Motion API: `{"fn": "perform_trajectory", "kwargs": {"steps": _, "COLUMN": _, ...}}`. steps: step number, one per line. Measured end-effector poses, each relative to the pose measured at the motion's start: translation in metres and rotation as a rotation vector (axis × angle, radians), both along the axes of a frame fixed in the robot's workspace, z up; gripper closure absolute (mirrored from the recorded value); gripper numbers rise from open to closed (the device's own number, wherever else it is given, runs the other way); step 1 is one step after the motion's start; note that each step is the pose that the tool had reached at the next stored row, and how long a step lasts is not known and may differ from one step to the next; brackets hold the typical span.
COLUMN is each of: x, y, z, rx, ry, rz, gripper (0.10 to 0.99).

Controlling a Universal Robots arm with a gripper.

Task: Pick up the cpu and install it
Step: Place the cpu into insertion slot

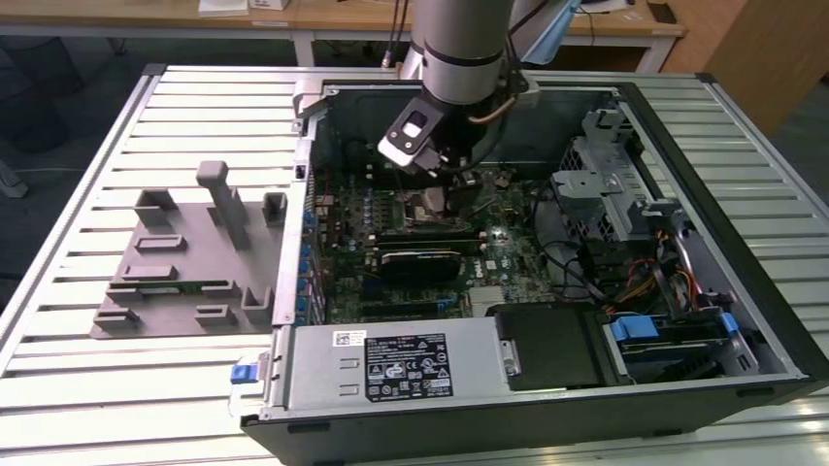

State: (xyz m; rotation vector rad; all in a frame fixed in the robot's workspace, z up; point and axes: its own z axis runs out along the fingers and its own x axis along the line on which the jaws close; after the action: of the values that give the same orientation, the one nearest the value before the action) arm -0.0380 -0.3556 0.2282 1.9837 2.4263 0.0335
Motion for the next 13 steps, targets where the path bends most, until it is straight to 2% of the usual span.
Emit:
{"fn": "perform_trajectory", "kwargs": {"steps": 10, "x": 0.0, "y": 0.0001, "z": -0.001, "rx": 0.0, "ry": -0.0004, "rz": -0.174, "gripper": 0.541}}
{"fn": "perform_trajectory", "kwargs": {"steps": 12, "x": -0.0001, "y": 0.0001, "z": -0.0012, "rx": 0.001, "ry": -0.0055, "rz": -0.179, "gripper": 0.541}}
{"fn": "perform_trajectory", "kwargs": {"steps": 13, "x": -0.0001, "y": 0.0002, "z": -0.0016, "rx": 0.002, "ry": -0.0121, "rz": -0.179, "gripper": 0.541}}
